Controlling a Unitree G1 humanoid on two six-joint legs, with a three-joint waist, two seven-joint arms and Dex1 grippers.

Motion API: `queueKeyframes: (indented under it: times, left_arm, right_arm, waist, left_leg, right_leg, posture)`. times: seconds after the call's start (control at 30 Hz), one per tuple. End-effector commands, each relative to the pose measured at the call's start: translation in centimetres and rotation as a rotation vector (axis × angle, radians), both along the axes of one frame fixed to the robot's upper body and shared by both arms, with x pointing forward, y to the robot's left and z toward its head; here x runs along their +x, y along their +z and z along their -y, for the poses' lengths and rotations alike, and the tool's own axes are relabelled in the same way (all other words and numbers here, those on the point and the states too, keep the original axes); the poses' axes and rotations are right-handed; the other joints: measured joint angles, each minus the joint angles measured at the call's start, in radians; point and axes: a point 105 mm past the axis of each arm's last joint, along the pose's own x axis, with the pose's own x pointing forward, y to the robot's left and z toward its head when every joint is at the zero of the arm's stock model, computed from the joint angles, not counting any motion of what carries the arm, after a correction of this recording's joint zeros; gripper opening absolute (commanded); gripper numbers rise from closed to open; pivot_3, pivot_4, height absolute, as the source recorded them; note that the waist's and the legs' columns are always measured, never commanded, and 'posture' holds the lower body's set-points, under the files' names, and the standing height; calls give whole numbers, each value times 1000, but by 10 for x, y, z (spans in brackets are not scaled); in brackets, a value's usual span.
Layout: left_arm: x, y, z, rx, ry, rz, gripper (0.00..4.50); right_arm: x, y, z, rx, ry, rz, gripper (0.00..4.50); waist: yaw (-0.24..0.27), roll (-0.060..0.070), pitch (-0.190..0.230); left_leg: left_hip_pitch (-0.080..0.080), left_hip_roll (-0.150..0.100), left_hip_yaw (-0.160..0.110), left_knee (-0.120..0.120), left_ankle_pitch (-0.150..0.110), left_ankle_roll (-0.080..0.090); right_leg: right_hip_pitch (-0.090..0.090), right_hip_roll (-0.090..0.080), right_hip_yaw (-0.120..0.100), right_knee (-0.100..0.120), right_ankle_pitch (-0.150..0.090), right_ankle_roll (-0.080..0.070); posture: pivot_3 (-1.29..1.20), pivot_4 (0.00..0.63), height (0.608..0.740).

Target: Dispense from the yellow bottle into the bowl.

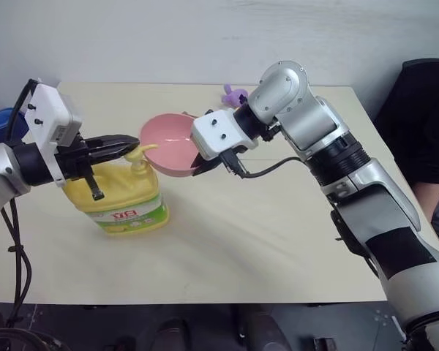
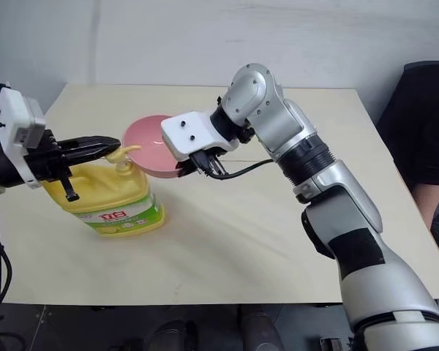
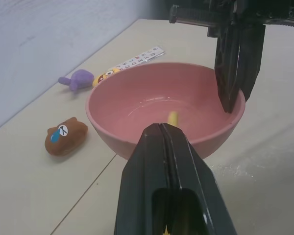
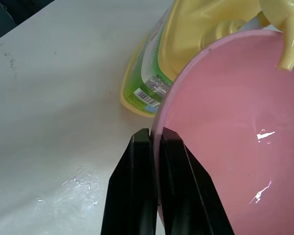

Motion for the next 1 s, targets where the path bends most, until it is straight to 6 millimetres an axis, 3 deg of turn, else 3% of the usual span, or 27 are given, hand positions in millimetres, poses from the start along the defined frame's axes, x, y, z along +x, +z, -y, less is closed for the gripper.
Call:
queueKeyframes:
  times: [0.03, 0.3, 0.5, 0.77, 0.9, 1.0]
  left_arm:
    - [-1, -13, 3, 50, -5, -31, 10]
    - [5, -40, 2, 192, -22, -92, 10]
    - [13, -37, -3, 188, -15, -82, 10]
    - [-1, 13, 3, -57, -69, -12, 10]
    - [-15, 39, -5, -184, -77, 2, 10]
    - [-16, 47, -15, -175, -31, 24, 10]
  right_arm:
    - [-12, 6, 0, -33, 76, 12, 0]
    - [-13, 7, -1, -47, 88, 24, 0]
    - [-14, 10, -7, -46, 99, 31, 0]
    - [-5, 9, -7, -44, 65, 42, 0]
    - [-1, 10, -6, -58, 57, 42, 0]
    - [1, 12, -11, -57, 55, 42, 0]
  waist:
    - [0, 0, 0]
    - [0, 0, 0]
    - [-1, 1, -1]
    - [-6, 1, 0]
    - [-9, 1, 0]
    - [-14, 1, 0]
  left_leg:
    - [0, 0, 0, 0, 0, 0]
    - [4, 0, 1, 0, 0, 0]
    - [5, 0, 1, 0, 0, 0]
    - [4, 1, 1, 0, 0, 0]
    - [1, 2, -1, -1, 0, 0]
    - [1, 1, -1, -3, 0, -1]
  right_leg:
    - [0, 0, 0, 0, 0, 0]
    - [2, 0, 1, -2, -1, -1]
    - [2, 1, 1, 0, -1, -2]
    - [1, 1, 1, 0, -1, -3]
    - [-1, 1, 0, 2, -1, -3]
    - [-1, 1, -1, 1, -1, -3]
  posture:
    - [0, 150, 740]
    - [0, 150, 740]
    - [0, 150, 740]
    - [0, 150, 740]
    - [0, 150, 740]
    - [0, 150, 740]
